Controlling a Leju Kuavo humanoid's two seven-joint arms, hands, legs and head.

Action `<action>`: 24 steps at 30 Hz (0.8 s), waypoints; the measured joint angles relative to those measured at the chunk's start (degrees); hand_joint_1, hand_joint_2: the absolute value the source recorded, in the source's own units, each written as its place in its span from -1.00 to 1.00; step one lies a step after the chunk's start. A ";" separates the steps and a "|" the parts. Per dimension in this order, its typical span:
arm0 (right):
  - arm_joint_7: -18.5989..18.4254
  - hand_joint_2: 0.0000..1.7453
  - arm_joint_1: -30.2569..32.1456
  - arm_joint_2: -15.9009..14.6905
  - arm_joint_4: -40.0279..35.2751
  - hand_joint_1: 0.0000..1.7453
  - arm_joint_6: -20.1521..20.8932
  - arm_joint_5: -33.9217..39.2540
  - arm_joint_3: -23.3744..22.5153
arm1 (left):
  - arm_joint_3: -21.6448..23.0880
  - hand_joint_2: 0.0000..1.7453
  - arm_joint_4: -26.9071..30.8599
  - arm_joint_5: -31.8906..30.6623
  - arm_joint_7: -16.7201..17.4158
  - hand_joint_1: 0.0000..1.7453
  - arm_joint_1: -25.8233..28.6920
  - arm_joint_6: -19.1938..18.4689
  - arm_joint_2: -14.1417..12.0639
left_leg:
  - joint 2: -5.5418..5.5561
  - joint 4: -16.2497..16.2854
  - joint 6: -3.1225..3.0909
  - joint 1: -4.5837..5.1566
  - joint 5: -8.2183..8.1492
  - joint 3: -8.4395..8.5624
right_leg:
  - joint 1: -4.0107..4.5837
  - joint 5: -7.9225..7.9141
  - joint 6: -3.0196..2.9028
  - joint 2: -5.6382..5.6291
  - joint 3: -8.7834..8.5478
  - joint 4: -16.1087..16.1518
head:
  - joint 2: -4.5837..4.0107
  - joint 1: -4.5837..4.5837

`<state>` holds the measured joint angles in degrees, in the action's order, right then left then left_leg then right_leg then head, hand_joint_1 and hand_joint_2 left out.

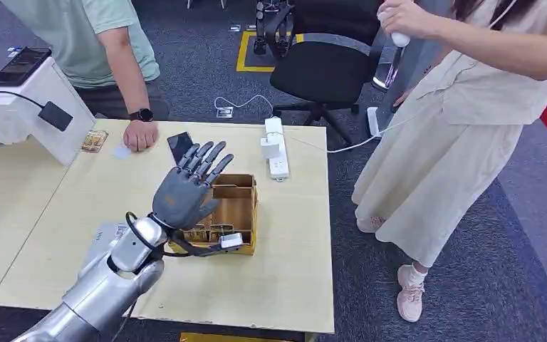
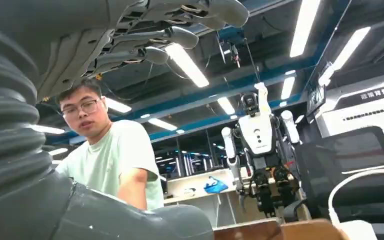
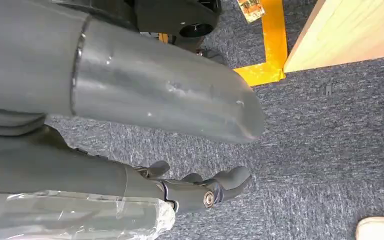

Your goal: Pass the card to the sensor for recognition and then transmit it.

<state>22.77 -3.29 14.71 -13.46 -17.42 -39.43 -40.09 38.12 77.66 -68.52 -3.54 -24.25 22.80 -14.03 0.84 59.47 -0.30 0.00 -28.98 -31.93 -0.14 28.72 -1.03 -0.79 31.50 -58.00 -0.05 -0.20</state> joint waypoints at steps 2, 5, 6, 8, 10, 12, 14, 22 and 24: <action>0.00 -1.00 -0.02 0.00 0.00 -1.00 0.00 -0.02 0.09 | 0.02 1.00 -0.45 -0.46 0.02 -1.00 -0.49 -0.35 0.57 | 0.00 0.00 0.00 0.00 0.00 0.00 | 0.00 0.00 0.00 0.00 0.00 0.00 | -0.02 0.00; 0.00 -1.00 -0.04 0.00 0.00 -1.00 0.02 -0.09 0.13 | 0.28 1.00 -1.33 -0.61 0.04 -1.00 -1.03 -0.65 1.49 | 0.00 0.00 0.00 0.00 0.00 0.00 | 0.00 0.00 0.00 0.00 0.00 0.00 | -0.02 -0.02; 0.00 -1.00 -0.06 0.00 0.00 -1.00 0.02 -0.09 0.15 | 0.50 1.00 -1.89 -0.59 0.04 -1.00 -1.21 -0.96 1.90 | 0.00 0.00 0.00 0.00 0.00 0.00 | 0.00 0.00 0.00 0.00 0.00 0.00 | -0.02 -0.02; 0.00 -1.00 -0.08 0.00 0.00 -1.00 0.02 -0.09 0.15 | 0.63 1.00 -2.97 -0.37 0.09 -1.00 -1.27 -1.25 2.56 | 0.00 0.00 0.00 0.00 0.00 0.00 | 0.00 0.00 0.00 -0.01 0.01 0.00 | 0.00 -0.02; 0.00 -1.00 -0.07 0.00 0.02 -1.00 0.02 -0.09 0.17 | 1.05 1.00 -4.02 0.50 0.09 -1.00 -1.28 -1.33 3.24 | 0.00 0.00 0.00 0.00 0.00 -0.01 | 0.00 0.00 0.00 -0.01 0.01 0.00 | -0.02 0.00; 0.00 -1.00 -0.10 0.02 0.02 -1.00 0.02 -0.09 0.20 | 1.51 1.00 -5.05 1.36 0.02 -1.00 -1.26 -1.31 3.74 | 0.00 0.00 0.00 0.00 0.00 -0.01 | 0.00 0.00 0.00 -0.01 0.01 0.00 | -0.02 -0.02; 0.00 -1.00 -0.09 0.02 0.02 -1.00 0.02 -0.09 0.20 | 1.83 1.00 -5.99 1.94 -0.02 -1.00 -1.14 -1.22 4.19 | -0.01 0.00 0.00 0.00 0.00 -0.01 | 0.00 0.00 0.00 -0.01 0.01 0.00 | -0.02 -0.02; 0.00 -1.00 -0.08 0.00 0.02 -1.00 0.02 0.00 0.22 | 2.27 1.00 -7.98 2.32 -0.04 -1.00 -1.11 -1.18 4.92 | -0.01 0.00 0.00 0.00 0.00 -0.01 | 0.00 0.00 0.00 -0.01 0.01 0.00 | -0.02 0.00; 0.00 -1.00 -0.11 0.00 0.02 -1.00 0.02 0.00 0.24 | 2.40 1.00 -8.48 2.32 -0.04 -1.00 -1.11 -1.18 5.07 | -0.01 0.00 0.00 0.00 0.00 -0.01 | 0.00 0.00 0.00 -0.01 0.01 0.00 | -0.02 0.00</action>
<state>22.77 -3.40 14.71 -13.44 -17.40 -39.43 -39.85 40.52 69.18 -66.20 -3.58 -25.36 21.62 -8.96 0.83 59.47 -0.30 0.00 -28.98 -31.94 -0.14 28.73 -1.03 -0.80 31.51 -58.00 -0.07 -0.20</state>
